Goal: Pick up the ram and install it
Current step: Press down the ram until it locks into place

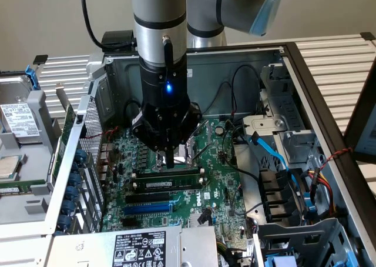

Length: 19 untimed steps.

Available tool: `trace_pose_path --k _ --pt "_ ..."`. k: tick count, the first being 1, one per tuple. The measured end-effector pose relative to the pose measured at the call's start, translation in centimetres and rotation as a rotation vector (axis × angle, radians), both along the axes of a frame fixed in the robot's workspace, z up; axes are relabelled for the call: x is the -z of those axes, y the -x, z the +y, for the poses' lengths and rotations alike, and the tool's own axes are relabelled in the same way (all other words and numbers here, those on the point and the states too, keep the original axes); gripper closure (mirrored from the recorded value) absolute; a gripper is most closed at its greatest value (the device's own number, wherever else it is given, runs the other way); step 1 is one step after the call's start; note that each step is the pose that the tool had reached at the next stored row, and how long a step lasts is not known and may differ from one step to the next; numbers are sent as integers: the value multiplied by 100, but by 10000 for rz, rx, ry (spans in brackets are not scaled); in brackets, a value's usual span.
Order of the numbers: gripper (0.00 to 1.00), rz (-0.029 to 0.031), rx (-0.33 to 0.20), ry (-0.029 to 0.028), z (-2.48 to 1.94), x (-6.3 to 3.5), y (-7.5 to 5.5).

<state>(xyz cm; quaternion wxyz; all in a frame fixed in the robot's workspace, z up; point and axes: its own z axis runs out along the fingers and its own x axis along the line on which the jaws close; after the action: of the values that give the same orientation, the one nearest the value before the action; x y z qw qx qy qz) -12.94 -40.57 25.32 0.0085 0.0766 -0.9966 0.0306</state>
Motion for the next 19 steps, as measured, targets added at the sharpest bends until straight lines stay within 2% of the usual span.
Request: trace_pose_path --k 2,6,10,15,19 --pt "90 -25 139 32 0 -1 0" --pt "90 -156 399 50 0 1 -1" --pt "90 -178 705 76 -1 -1 0" --pt "90 -181 1009 83 -11 0 0" --pt "90 -180 1044 83 -11 0 0"
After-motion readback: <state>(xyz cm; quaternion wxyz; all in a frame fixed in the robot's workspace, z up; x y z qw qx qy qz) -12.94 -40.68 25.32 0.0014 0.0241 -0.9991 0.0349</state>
